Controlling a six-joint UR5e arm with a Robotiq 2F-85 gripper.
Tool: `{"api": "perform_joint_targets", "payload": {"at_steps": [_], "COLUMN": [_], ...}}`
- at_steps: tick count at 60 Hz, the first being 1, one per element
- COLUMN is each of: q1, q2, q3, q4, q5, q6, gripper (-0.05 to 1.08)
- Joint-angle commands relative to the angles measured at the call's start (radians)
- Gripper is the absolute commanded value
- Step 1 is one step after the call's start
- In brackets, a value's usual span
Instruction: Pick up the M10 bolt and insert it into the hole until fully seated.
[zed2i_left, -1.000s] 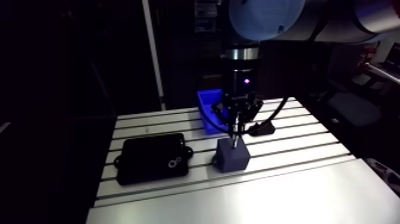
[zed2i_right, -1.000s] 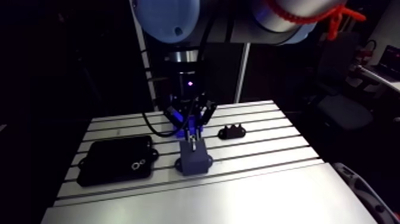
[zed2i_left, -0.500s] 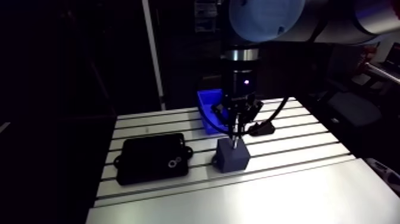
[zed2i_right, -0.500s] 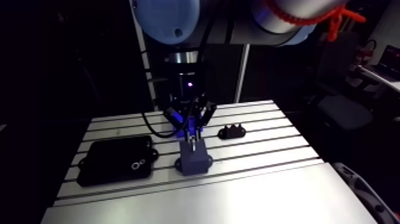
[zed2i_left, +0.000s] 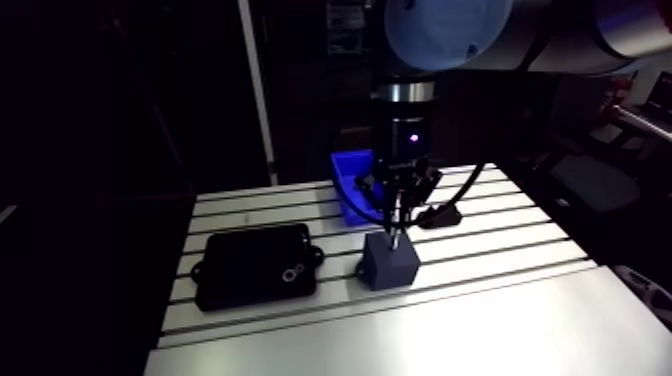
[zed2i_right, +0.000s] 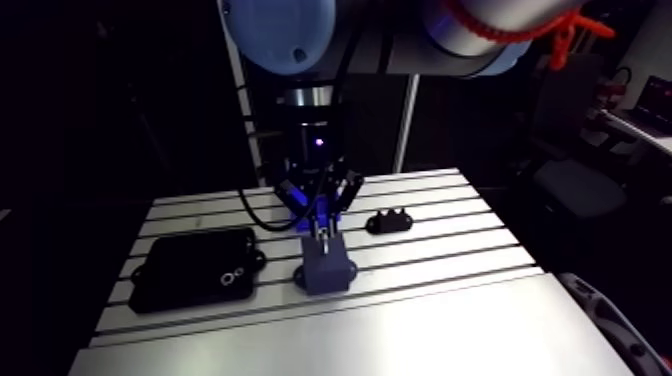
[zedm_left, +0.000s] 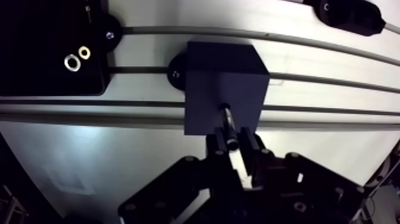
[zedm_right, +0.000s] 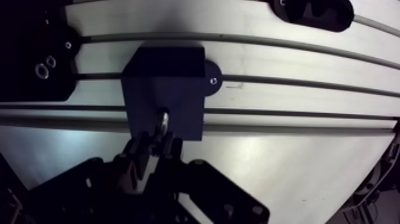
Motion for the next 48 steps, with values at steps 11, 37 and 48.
{"api": "perform_joint_targets", "payload": {"at_steps": [11, 37, 48], "q1": [0.0, 0.0, 0.002], "q2": [-0.002, 0.0, 0.001], "q3": [0.0, 0.008, 0.006], "q4": [0.0, -0.051, -0.043], "q5": [0.0, -0.001, 0.001], "q6": [0.001, -0.008, -0.008], "gripper": [1.08, 1.08, 1.08]}}
